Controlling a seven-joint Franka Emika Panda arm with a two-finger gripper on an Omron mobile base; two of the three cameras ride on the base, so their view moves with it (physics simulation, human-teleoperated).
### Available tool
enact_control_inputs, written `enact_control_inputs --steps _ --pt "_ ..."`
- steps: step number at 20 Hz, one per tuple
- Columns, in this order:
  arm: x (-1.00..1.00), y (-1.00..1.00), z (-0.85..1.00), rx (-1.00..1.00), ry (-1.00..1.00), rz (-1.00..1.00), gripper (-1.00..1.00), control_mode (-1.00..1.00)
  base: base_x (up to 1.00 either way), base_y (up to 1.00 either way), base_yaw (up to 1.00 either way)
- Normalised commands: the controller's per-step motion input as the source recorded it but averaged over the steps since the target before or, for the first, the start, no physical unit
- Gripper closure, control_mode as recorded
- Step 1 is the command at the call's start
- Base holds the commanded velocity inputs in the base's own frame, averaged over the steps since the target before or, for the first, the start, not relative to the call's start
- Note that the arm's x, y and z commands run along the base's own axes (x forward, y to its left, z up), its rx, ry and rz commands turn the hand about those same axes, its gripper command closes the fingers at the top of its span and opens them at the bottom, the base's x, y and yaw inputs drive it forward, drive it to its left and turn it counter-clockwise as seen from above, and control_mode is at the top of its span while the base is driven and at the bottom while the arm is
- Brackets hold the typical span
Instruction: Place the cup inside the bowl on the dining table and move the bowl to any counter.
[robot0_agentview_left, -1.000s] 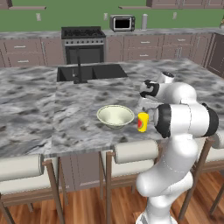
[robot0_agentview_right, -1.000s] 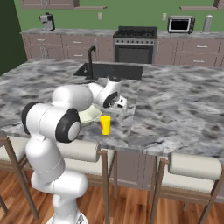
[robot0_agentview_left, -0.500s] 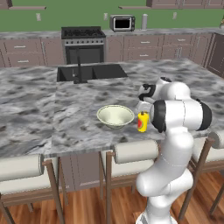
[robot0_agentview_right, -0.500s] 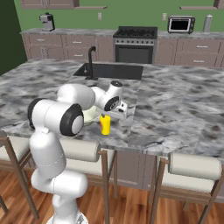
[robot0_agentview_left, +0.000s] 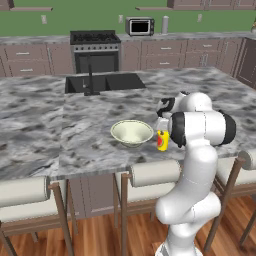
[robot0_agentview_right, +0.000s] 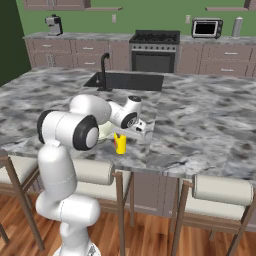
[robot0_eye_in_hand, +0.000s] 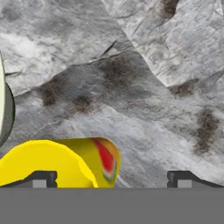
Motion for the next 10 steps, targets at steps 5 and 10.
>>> enact_control_inputs --steps 5,10 --pt "0.01 0.00 -0.18 0.01 0.05 0.00 -1.00 -1.00 0.00 0.00 0.00" --pt "0.00 0.00 0.00 0.00 0.00 0.00 -1.00 -1.00 0.00 0.00 0.00"
